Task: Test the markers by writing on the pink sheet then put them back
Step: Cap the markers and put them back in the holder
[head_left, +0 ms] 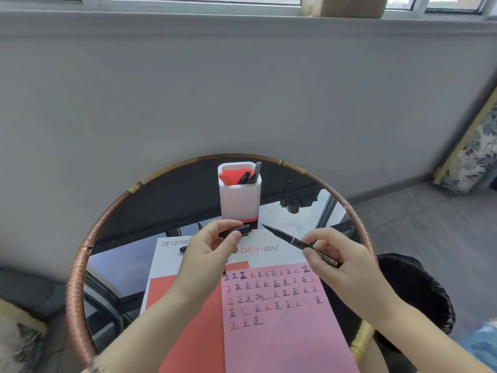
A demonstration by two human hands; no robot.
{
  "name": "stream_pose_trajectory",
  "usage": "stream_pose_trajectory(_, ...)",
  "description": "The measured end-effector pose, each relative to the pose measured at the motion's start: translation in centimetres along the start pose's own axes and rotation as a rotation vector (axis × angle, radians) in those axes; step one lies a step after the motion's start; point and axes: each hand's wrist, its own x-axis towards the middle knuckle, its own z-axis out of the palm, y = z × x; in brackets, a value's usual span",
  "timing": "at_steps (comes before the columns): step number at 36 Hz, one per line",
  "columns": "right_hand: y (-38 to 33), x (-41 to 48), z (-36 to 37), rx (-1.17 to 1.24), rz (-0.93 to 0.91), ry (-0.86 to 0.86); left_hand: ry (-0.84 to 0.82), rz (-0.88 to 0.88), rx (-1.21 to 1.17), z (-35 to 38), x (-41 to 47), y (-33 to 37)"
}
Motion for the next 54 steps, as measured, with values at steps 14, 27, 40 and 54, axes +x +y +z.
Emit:
stream_pose_trajectory(14, -0.1, 0.3, 0.1, -0.100, -0.009, -0.069, -0.114, 0.043, 0.037, -0.2, -0.7, 0.6)
stream_pose_trajectory(27, -1.2, 0.9, -0.1, -0.160, -0.223, -0.042, -0.267, 0.068, 0.060, -0.3, -1.3, 1.8)
stream_pose_trajectory(40, -1.9, 1.3, 0.5, 0.028, -0.258, 0.010, -0.251, 0.265, 0.160, 0.0, -2.1, 2.5)
stream_pose_trajectory(54, -2.1, 1.9, 0.9, -0.202, -0.136, -0.218, -0.237, 0.376, 0.346, -0.1, -1.2, 3.3)
